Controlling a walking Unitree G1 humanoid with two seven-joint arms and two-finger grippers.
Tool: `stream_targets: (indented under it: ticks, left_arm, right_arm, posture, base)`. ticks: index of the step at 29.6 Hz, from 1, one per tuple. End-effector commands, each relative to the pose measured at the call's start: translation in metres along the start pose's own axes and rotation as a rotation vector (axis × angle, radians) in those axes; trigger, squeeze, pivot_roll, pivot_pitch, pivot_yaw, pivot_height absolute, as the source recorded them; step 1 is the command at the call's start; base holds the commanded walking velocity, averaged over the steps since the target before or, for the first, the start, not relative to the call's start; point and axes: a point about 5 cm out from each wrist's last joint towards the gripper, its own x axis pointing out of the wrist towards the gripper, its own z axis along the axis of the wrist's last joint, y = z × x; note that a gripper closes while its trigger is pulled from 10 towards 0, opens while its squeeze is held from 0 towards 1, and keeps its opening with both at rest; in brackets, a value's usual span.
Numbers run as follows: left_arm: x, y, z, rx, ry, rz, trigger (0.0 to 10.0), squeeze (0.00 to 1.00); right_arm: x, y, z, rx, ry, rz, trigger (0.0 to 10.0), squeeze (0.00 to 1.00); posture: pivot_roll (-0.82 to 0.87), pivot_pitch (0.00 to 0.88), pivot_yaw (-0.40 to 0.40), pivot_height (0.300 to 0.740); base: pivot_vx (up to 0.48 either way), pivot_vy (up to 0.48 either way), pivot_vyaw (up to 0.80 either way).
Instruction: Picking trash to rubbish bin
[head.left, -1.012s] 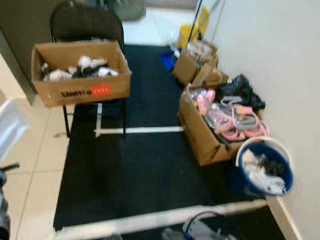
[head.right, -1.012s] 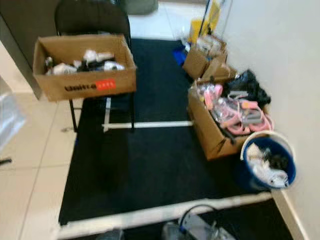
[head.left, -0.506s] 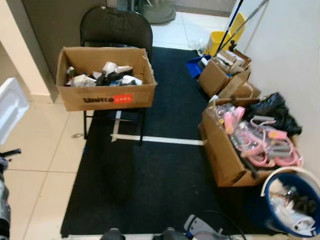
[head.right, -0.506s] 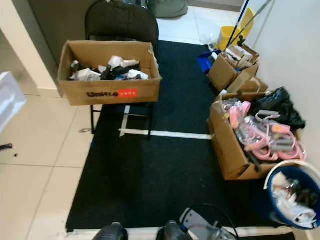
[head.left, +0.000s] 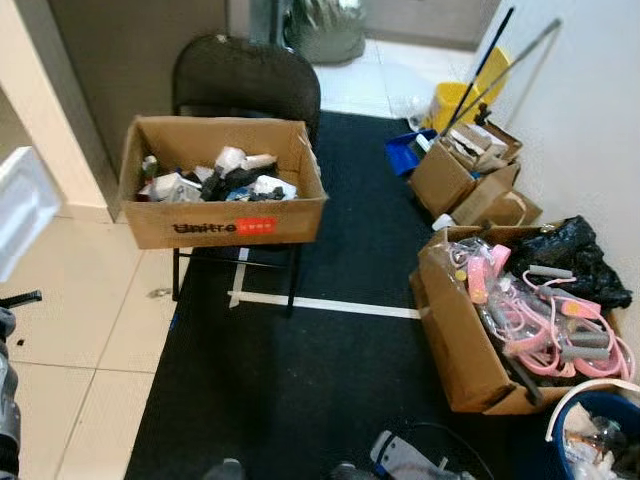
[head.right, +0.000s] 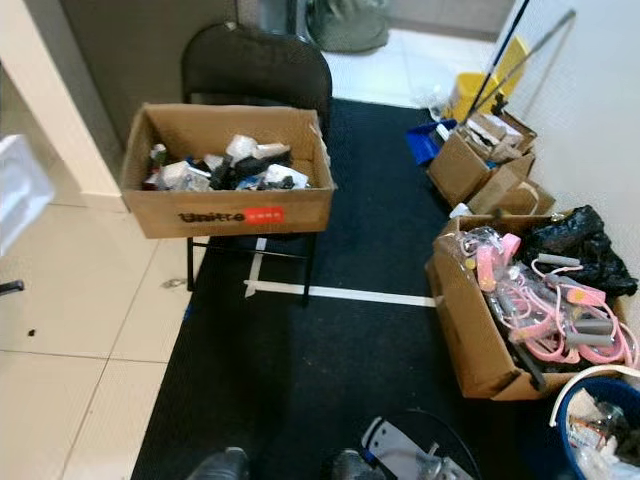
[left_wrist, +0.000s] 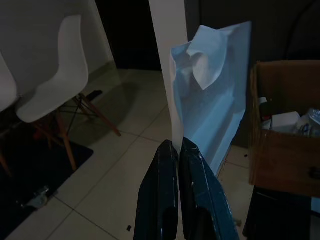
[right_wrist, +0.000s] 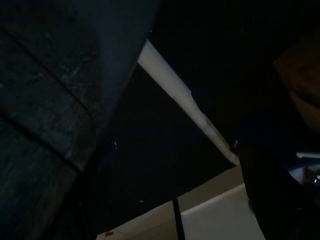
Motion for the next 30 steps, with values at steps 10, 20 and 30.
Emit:
stream_targets:
  ticks: [10, 20, 30]
  left_arm:
    - [0.005, -0.009, 0.011, -0.02, -0.035, -0.057, 10.0, 0.0]
    - [0.007, -0.013, 0.015, -0.03, -0.042, -0.072, 10.0, 0.0]
    - [0.008, -0.022, 0.018, -0.048, -0.05, -0.114, 10.0, 0.0]
  right_arm:
    - [0.003, 0.017, 0.007, 0.027, -0.032, 0.059, 10.0, 0.0]
    - [0.003, 0.017, 0.007, 0.043, -0.035, 0.062, 10.0, 0.0]
    - [0.003, 0.017, 0.007, 0.034, -0.036, 0.063, 10.0, 0.0]
  posture:
    - [0.14, 0.135, -0.013, 0.74]
    - [0.13, 0.137, -0.011, 0.74]
    - [0.13, 0.139, -0.012, 0.74]
  base:
    - [0.35, 0.0, 0.0]
    - [0.35, 0.0, -0.23]
    - [0.351, 0.0, 0.0]
